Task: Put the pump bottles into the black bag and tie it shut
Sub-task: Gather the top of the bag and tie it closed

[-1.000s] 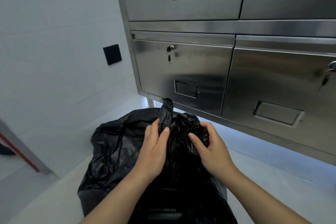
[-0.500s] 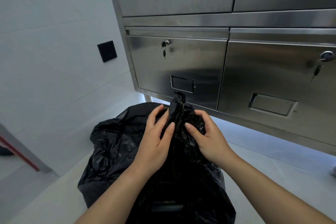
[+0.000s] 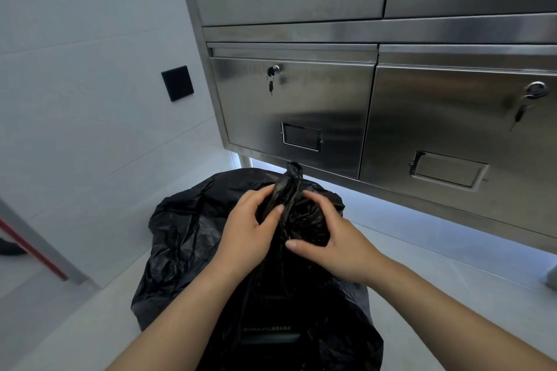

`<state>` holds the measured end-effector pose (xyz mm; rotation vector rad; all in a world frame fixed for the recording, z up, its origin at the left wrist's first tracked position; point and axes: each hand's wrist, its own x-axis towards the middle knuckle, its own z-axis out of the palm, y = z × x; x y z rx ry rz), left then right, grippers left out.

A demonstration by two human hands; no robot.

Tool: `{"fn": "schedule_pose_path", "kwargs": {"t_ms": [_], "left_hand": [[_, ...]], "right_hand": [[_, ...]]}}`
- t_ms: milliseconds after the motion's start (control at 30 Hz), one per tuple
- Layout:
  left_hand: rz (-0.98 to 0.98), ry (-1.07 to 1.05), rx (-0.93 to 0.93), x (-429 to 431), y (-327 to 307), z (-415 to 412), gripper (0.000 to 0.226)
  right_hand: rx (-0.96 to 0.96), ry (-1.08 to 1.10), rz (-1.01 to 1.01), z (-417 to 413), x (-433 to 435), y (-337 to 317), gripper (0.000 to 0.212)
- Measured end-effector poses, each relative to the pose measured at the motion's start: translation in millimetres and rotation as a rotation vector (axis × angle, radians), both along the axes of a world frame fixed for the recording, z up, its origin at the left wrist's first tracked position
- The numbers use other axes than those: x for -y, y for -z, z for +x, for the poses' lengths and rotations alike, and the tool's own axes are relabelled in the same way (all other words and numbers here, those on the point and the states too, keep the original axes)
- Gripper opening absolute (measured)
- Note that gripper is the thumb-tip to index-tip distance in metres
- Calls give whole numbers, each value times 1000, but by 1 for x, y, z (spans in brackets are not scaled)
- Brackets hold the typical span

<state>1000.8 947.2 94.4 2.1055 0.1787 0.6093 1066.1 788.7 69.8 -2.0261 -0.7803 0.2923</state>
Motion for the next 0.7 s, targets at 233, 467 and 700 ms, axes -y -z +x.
{"fn": "schedule_pose_path", "kwargs": {"t_ms": [233, 467, 700], "left_hand": [[-8, -14, 14, -2, -3, 0, 36], [16, -61, 30, -15, -6, -3, 34], [33, -62, 18, -18, -8, -5, 32]], "right_hand": [[80, 9, 14, 0, -8, 5, 60], [80, -49, 115, 12, -4, -4, 42], [332, 55, 29, 9, 2, -4, 92]]}}
